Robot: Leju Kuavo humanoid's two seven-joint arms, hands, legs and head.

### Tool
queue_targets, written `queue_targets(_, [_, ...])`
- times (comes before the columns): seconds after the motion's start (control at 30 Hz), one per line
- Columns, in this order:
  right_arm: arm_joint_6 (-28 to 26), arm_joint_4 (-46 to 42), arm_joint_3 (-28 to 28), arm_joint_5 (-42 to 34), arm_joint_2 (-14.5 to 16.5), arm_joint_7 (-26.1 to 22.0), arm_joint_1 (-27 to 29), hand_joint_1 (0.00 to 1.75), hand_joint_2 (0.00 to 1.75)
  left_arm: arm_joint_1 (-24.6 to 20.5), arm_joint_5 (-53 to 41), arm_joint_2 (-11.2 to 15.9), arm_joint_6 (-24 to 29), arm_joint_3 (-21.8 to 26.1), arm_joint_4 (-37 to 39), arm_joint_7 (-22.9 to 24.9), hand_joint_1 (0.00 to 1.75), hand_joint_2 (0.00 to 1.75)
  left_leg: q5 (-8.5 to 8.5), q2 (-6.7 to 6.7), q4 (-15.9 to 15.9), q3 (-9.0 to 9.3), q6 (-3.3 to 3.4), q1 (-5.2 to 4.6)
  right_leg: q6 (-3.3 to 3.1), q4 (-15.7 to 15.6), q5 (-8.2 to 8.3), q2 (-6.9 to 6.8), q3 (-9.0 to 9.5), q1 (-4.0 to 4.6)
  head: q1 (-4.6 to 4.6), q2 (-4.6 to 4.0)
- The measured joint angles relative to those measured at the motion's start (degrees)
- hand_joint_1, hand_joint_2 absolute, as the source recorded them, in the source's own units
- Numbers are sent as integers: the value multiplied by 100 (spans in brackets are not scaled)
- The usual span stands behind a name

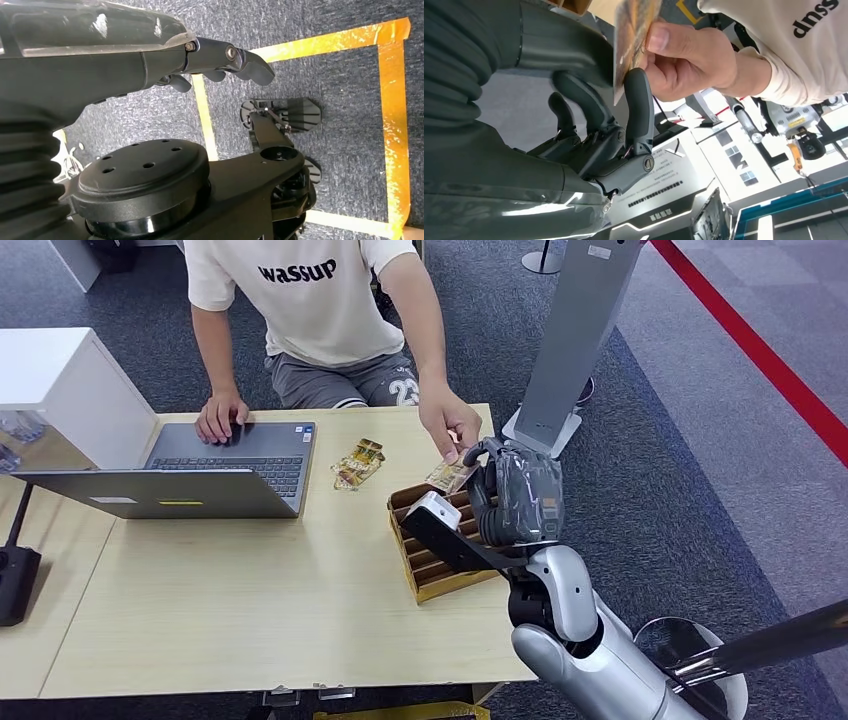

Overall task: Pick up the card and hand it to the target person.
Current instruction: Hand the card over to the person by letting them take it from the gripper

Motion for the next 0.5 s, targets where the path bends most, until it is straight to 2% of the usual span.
queue_targets(0.03, [-1,25,-11,-7,7,-13,8,17,175,-1,4,0,6,0,0,-3,0,0,0,0,0,-1,0,0,0,0,0,0,-1,0,2,0])
queue_targets(0.13, [-16,89,-33,-40,32,-63,13,0,175,-3,16,0,44,0,0,-3,0,0,0,1,0,-1,0,0,0,0,0,1,-2,0,2,0])
queue_targets(0.27, [-136,168,-65,-258,68,-190,23,0,175,-3,50,0,98,0,0,-3,0,0,0,1,0,1,0,0,0,0,0,1,-2,0,-1,0])
queue_targets(0.5, [-449,270,-225,-1486,81,-675,225,0,175,-1,55,-4,131,0,0,50,0,0,0,1,0,2,0,0,0,0,0,1,-2,0,-3,0])
